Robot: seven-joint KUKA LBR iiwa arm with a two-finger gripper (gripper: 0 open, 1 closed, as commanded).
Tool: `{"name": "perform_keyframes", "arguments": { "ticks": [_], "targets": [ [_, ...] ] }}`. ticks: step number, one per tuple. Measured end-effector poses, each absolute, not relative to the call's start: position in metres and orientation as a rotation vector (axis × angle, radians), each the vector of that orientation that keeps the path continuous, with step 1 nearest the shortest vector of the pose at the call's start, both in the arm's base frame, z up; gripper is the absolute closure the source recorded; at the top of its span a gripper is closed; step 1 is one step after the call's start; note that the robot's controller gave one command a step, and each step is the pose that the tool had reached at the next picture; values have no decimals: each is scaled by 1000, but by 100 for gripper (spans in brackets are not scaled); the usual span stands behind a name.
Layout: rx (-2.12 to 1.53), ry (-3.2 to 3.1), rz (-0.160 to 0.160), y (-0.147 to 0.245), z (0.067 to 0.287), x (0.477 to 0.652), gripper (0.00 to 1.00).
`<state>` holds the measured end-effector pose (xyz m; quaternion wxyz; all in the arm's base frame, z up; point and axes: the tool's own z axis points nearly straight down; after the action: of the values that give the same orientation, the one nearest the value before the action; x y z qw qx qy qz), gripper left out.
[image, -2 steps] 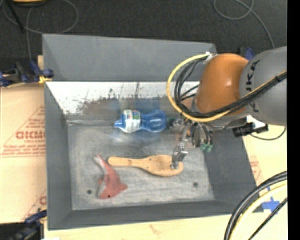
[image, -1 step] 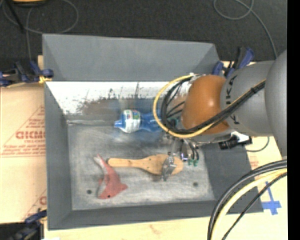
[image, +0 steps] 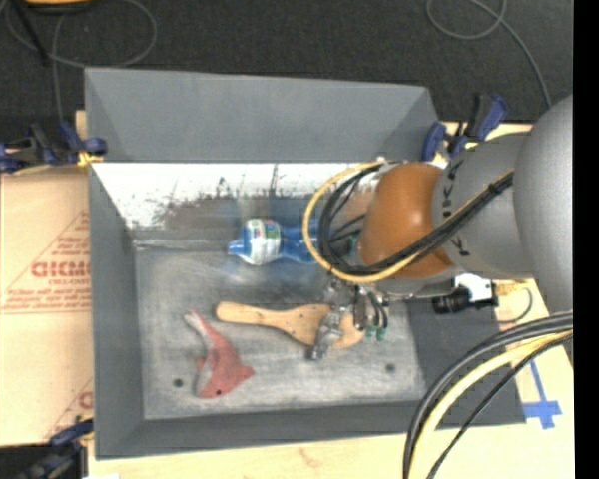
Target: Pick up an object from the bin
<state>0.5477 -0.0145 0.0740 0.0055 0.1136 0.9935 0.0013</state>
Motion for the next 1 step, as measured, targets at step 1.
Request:
{"name": "perform_keyframes", "arguments": {
  "ticks": [1],
  "targets": [
    [355,3110,4,-15,74,548,100]
  ]
}}
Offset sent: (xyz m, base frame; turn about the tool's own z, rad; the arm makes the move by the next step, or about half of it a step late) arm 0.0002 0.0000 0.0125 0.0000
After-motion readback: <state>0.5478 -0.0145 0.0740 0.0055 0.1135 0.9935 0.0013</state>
